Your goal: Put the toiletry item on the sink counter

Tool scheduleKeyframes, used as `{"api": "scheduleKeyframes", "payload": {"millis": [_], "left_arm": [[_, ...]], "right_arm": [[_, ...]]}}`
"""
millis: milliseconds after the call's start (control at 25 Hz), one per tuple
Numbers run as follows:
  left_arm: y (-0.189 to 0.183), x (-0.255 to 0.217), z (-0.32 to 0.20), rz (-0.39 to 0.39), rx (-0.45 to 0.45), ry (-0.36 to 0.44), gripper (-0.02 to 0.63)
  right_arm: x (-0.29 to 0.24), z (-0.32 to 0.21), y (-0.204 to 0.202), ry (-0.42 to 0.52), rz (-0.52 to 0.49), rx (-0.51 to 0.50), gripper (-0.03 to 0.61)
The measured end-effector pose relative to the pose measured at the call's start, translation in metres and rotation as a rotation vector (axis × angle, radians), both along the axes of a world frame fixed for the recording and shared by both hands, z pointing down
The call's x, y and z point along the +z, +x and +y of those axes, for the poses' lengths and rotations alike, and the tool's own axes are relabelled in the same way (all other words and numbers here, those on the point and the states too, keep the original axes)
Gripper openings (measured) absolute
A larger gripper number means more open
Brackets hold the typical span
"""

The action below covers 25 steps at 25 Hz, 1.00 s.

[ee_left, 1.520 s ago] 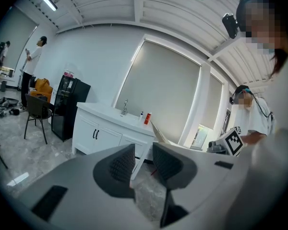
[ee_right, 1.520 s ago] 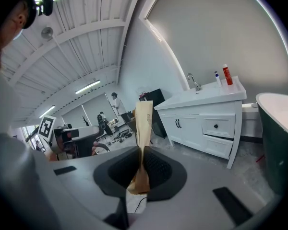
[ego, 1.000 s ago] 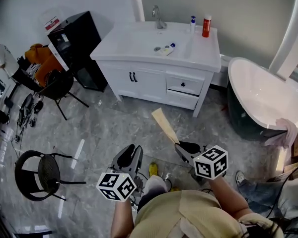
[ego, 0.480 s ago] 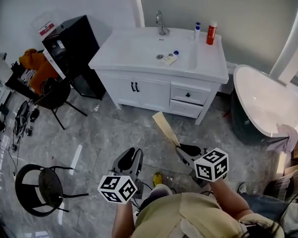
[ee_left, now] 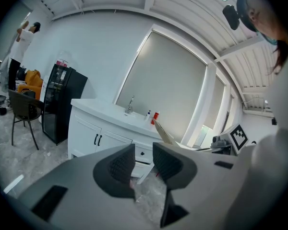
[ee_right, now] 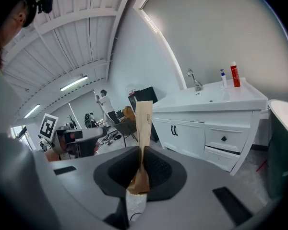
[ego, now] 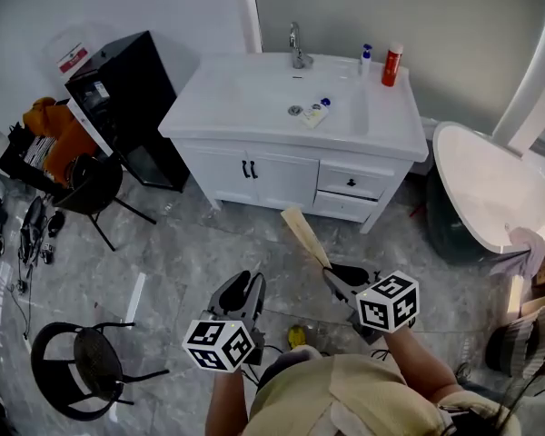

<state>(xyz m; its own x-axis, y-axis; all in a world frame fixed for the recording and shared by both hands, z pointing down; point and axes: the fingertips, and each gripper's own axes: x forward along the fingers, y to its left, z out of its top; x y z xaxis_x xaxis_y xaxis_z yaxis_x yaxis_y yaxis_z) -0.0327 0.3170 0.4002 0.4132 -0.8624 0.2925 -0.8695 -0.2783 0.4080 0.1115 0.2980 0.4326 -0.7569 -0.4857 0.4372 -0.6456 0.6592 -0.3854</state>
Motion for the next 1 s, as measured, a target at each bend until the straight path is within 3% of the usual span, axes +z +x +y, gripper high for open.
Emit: {"api": "scheduleKeyframes", "payload": {"millis": [480, 1000], "left_arm": [[-0.032, 0.009, -0.026, -0.008, 0.036, -0.03, 0.142], [-0.035, 0.012, -0.071, -0.04, 0.014, -0.037, 0.132]], "right_arm": [[-0.001, -0.03, -0.036, 0.012, 0.016, 0.02, 0.051], [0.001, -0.084, -0.035, 0.021, 0.015, 0.021, 0.051]]}}
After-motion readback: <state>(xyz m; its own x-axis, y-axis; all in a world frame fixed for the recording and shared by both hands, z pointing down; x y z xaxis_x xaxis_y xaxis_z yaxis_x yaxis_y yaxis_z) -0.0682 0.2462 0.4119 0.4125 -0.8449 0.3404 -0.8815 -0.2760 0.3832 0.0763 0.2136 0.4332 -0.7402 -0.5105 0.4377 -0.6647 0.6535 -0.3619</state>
